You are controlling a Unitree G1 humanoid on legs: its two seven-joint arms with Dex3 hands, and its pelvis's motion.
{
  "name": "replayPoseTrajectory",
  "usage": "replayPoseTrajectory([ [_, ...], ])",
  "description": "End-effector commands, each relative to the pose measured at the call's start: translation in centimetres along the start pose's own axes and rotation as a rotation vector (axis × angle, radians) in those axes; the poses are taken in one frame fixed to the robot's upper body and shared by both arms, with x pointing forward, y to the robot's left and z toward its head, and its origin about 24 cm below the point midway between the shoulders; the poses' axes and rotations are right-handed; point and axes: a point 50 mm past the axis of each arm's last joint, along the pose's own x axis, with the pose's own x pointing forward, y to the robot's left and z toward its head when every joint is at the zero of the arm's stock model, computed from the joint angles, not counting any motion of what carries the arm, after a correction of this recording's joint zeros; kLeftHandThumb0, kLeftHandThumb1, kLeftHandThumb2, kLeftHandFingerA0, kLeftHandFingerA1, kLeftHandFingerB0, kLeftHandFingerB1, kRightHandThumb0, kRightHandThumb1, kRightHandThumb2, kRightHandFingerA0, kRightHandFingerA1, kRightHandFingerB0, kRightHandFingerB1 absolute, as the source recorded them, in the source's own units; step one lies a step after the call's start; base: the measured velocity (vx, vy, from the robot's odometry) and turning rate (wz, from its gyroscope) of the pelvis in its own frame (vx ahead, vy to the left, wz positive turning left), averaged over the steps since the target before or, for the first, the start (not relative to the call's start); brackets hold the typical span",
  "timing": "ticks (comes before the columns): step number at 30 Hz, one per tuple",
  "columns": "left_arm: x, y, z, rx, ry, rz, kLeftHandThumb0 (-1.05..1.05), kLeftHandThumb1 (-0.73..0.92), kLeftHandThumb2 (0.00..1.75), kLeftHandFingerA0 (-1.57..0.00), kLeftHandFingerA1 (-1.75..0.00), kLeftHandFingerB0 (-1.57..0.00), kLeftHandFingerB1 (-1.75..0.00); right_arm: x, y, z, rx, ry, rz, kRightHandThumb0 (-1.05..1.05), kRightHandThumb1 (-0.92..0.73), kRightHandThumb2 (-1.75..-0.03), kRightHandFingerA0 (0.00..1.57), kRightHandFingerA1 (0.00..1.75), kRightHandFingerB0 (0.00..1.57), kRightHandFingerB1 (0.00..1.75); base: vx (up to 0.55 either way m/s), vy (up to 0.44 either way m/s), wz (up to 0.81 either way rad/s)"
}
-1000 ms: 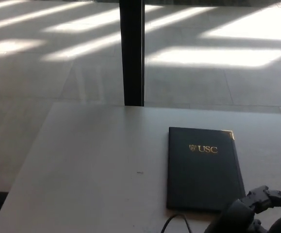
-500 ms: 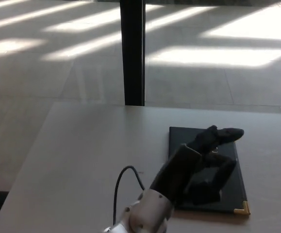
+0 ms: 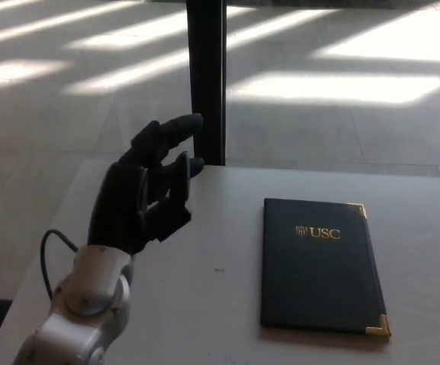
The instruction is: The robot uses its left hand to push the cover of the diary kept in the middle of the desk to close it
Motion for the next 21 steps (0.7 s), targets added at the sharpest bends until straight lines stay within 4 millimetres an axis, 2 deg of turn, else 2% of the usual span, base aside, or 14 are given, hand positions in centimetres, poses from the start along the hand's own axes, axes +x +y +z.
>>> replayPoseTrajectory([
  [1, -8.7, 21.1, -6.2, -0.378, 0.225, 1.009, -0.94, 0.92, 0.86, -0.46, -0.56, -0.32, -0.48, 0.1, -0.9, 1.9, -0.004, -0.039, -0.022, -0.89, -0.92, -0.7, 0.69, 0.72, 0.64, 0.56, 0.0, 0.0, 0.0],
  [6, -13.8, 23.7, -9.8, -0.455, 0.36, 1.191, -0.91, 0.92, 0.91, -0.32, -0.62, -0.23, -0.5, 0.0, -0.7, 1.9, -0.017, -0.048, -0.02, -0.9, -0.92, -0.72, 0.69, 0.77, 0.67, 0.61, 0.0, 0.0, 0.0],
  [7, -15.0, 24.2, -10.5, -0.515, 0.371, 1.241, -0.92, 0.92, 0.97, -0.3, -0.64, -0.19, -0.52, -0.1, -0.6, 1.9, -0.019, -0.056, -0.014, -0.81, -0.74, -1.26, 0.67, 0.8, 0.59, 0.66, 0.0, 0.0, 0.0],
  [8, -15.5, 24.5, -10.7, -0.568, 0.356, 1.267, -0.92, 0.92, 0.97, -0.3, -0.64, -0.19, -0.52, -0.1, -0.5, 2.0, -0.009, -0.06, -0.009, -0.81, -0.74, -1.26, 0.67, 0.8, 0.59, 0.66, 0.0, 0.0, 0.0],
  [9, -16.6, 25.4, -11.4, -0.626, 0.341, 1.328, -0.77, 0.8, 1.27, -0.38, -0.7, -0.04, -0.5, 0.0, -0.7, 2.0, 0.018, -0.056, -0.026, -0.9, -0.92, -0.68, 0.68, 0.77, 0.67, 0.6, 0.0, 0.0, 0.0],
  [12, -17.4, 25.9, -11.3, -0.664, 0.333, 1.392, -0.9, 0.92, 0.88, -0.32, -0.69, -0.15, -0.54, 0.0, -0.7, 2.0, 0.008, -0.051, -0.017, -0.91, -0.92, -0.7, 0.68, 0.75, 0.66, 0.61, 0.0, 0.0, 0.0],
  [14, -18.3, 26.5, -11.8, -0.706, 0.334, 1.445, -0.9, 0.82, 1.16, -0.32, -0.69, -0.16, -0.56, 0.1, -0.7, 1.9, -0.001, -0.053, -0.021, -0.9, -0.92, -0.71, 0.75, 0.76, 0.69, 0.61, 0.0, 0.0, 0.0],
  [15, -19.2, 26.7, -12.2, -0.743, 0.332, 1.513, -0.95, 0.92, 0.84, -0.44, -0.74, -0.15, -0.52, 0.1, -0.7, 1.8, -0.026, -0.055, -0.022, -0.91, -0.92, -0.73, 0.73, 0.75, 0.64, 0.59, 0.0, 0.0, 0.0],
  [16, -19.4, 26.7, -12.3, -0.748, 0.335, 1.546, -0.95, 0.92, 0.84, -0.44, -0.74, -0.15, -0.52, 0.1, -0.8, 1.8, -0.024, -0.05, -0.016, -0.91, -0.92, -0.73, 0.73, 0.75, 0.64, 0.59, 0.0, 0.0, 0.0],
  [17, -20.2, 26.5, -13.0, -0.702, 0.38, 1.629, -0.74, 0.73, 1.23, -0.91, -1.12, -0.11, -0.54, 0.0, -0.9, 1.7, -0.019, -0.045, 0.009, -0.89, -0.92, -0.72, 0.65, 0.73, 0.61, 0.58, 0.0, 0.0, 0.0],
  [18, -20.6, 26.3, -13.2, -0.665, 0.414, 1.645, -0.87, 0.92, 0.84, -1.01, -1.17, -0.57, -0.89, -0.1, -0.9, 1.7, -0.015, -0.046, 0.021, -0.9, -0.92, -0.72, 0.63, 0.71, 0.59, 0.57, 0.0, 0.0, 0.0],
  [19, -21.1, 25.9, -13.7, -0.599, 0.464, 1.641, -0.9, 0.92, 0.82, -0.94, -1.07, -0.48, -0.79, -0.1, -0.9, 2.0, -0.004, -0.053, 0.005, -0.9, -0.92, -0.69, 0.67, 0.69, 0.64, 0.56, 0.0, 0.0, 0.0],
  [20, -21.5, 25.4, -14.2, -0.561, 0.502, 1.634, -0.83, 0.8, 1.29, -1.07, -1.1, -0.88, -1.13, 0.0, -0.9, 2.2, -0.003, -0.055, -0.003, -0.9, -0.92, -0.71, 0.68, 0.71, 0.63, 0.58, 0.0, 0.0, 0.0],
  [21, -21.5, 25.4, -14.2, -0.561, 0.502, 1.634, -0.83, 0.8, 1.29, -1.07, -1.1, -0.88, -1.13, 0.0, -0.9, 2.2, -0.003, -0.055, -0.003, -0.9, -0.92, -0.71, 0.68, 0.71, 0.63, 0.58, 0.0, 0.0, 0.0],
])
